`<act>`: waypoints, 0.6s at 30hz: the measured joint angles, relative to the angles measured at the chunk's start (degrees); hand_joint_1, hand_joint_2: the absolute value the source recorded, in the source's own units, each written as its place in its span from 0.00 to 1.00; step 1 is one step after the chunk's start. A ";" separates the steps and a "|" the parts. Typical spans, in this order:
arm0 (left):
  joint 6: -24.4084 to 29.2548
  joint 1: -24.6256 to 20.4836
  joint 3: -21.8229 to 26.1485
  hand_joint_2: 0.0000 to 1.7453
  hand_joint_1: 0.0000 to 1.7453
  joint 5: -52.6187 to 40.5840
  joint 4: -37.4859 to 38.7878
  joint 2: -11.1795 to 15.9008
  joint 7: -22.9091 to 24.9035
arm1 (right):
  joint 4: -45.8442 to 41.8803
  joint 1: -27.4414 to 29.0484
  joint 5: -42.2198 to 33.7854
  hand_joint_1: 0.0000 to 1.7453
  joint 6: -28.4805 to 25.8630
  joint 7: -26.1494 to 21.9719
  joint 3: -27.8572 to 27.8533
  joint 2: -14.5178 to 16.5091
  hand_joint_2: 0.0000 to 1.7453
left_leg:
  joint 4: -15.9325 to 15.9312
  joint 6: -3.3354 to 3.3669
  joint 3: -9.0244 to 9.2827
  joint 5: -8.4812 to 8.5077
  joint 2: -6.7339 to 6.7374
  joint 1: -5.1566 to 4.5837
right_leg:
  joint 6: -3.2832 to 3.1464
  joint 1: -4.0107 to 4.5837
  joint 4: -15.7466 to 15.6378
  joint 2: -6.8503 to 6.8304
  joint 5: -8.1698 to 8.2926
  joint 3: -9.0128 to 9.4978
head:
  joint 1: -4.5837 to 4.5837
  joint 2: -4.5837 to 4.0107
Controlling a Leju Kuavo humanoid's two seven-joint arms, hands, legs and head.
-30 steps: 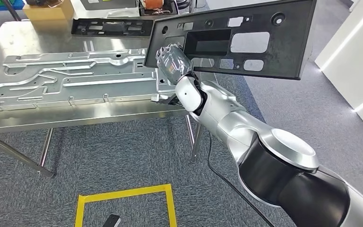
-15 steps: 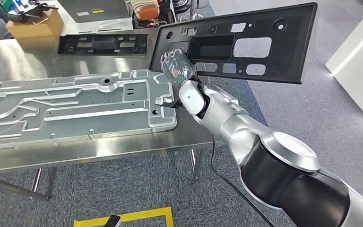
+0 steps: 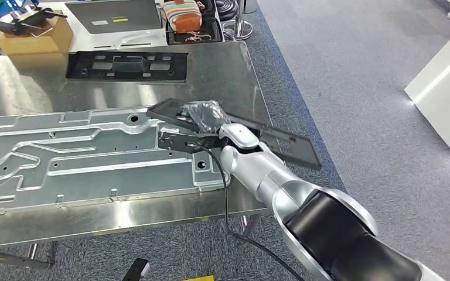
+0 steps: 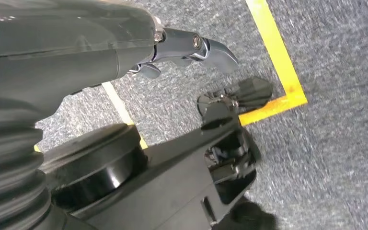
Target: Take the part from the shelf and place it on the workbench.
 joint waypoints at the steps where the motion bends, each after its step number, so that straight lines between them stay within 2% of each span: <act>1: -0.14 0.01 -0.01 1.00 0.00 -0.12 0.01 -0.02 -0.05 | -0.39 1.23 -3.05 1.00 0.58 -0.10 -0.16 0.21 1.00 | 0.19 -0.03 0.30 -0.38 -0.10 -0.04 | -0.21 0.01 -1.62 -0.02 2.11 -0.22 | 0.01 0.00; 3: -0.30 0.06 -0.02 1.00 0.00 -0.22 0.01 -0.16 -0.12 | -1.24 2.72 -9.44 1.00 1.12 -0.28 0.70 0.65 1.00 | 0.43 -0.19 0.89 -0.97 -0.24 -0.13 | -1.20 0.37 -9.48 -0.06 7.60 1.80 | 0.01 0.00; 4: -0.34 0.05 -0.03 1.00 0.00 -0.22 0.01 -0.30 -0.15 | -1.68 3.05 -12.49 1.00 1.11 -0.45 1.70 0.89 1.00 | 0.51 -0.37 1.11 -1.20 -0.25 -0.23 | -1.76 0.61 -13.03 -0.10 9.57 2.98 | 0.00 0.00; 5: -0.35 0.01 -0.02 1.00 0.00 -0.19 0.01 -0.41 -0.19 | -2.03 3.24 -15.13 1.00 1.06 -0.65 3.05 1.08 1.00 | 0.57 -0.59 1.25 -1.41 -0.23 -0.29 | -2.16 0.83 -15.33 -0.13 10.66 3.82 | -0.01 0.00; 6: -0.33 -0.02 -0.02 1.00 0.00 -0.16 0.01 -0.49 -0.22 | -2.41 3.45 -17.49 1.00 0.96 -0.81 4.75 1.25 1.00 | 0.66 -0.63 1.37 -1.75 -0.20 -0.39 | -2.16 0.90 -16.31 -0.13 10.95 4.23 | -0.01 0.00; 9: -0.22 -0.04 -0.01 1.00 0.00 -0.09 0.01 -0.50 -0.30 | -3.42 4.26 -21.87 1.00 0.64 -1.00 10.22 1.68 1.00 | 0.84 -0.85 1.81 -2.41 0.00 -0.46 | -1.79 0.86 -16.50 0.05 10.81 4.70 | -0.01 0.00; 11: -0.12 -0.05 -0.02 1.00 0.00 -0.03 0.01 -0.51 -0.32 | -3.91 4.67 -22.87 1.00 0.56 -1.02 13.28 1.86 1.00 | 0.78 -1.14 2.00 -2.36 0.14 -0.41 | -2.05 0.94 -16.44 0.17 10.77 4.78 | -0.01 0.00; 18: 0.14 -0.06 -0.55 1.00 0.00 -1.06 0.01 -0.51 -1.44 | -4.46 5.26 -23.76 1.00 0.33 -1.06 20.32 1.93 1.00 | 0.64 -1.42 2.19 -2.30 0.22 -0.40 | -2.43 0.96 -16.22 0.21 10.60 4.77 | -0.01 0.00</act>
